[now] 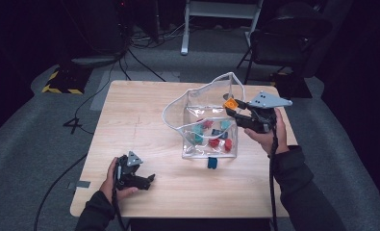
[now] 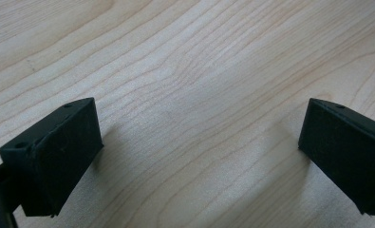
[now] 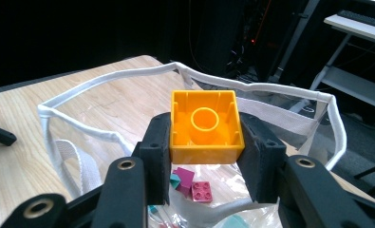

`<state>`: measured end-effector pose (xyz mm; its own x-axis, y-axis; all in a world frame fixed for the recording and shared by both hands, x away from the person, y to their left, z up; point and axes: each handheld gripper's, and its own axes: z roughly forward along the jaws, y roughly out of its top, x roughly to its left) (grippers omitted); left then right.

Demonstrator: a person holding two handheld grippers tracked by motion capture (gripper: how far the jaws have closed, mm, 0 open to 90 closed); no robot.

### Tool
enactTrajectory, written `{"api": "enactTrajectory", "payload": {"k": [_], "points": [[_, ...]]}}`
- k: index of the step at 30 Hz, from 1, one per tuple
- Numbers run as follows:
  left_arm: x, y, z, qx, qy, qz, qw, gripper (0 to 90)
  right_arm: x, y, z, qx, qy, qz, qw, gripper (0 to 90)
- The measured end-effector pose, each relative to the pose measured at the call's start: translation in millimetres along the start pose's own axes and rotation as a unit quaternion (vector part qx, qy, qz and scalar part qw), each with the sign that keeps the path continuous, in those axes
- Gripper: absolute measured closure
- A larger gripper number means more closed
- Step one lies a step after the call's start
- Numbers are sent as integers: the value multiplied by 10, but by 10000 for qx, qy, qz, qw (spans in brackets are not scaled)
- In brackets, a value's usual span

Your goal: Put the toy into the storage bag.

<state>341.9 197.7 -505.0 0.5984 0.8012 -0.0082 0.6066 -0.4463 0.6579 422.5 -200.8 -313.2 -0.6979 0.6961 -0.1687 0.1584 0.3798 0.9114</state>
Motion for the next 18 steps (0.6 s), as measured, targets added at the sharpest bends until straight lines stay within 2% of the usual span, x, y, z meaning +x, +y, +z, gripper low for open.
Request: {"api": "enactTrajectory", "payload": {"k": [7, 12, 18], "points": [[0, 1, -2, 12, 1, 2, 10000, 6, -21, 9, 58, 65, -132, -4, 9999, 591], [0, 1, -2, 11, 0, 3, 10000, 6, -45, 9, 89, 110, -140, 52, 9998, 588], [0, 0, -1, 8, 3, 2, 10000, 6, -71, -5, 88, 86, -169, 127, 9997, 540]]}}
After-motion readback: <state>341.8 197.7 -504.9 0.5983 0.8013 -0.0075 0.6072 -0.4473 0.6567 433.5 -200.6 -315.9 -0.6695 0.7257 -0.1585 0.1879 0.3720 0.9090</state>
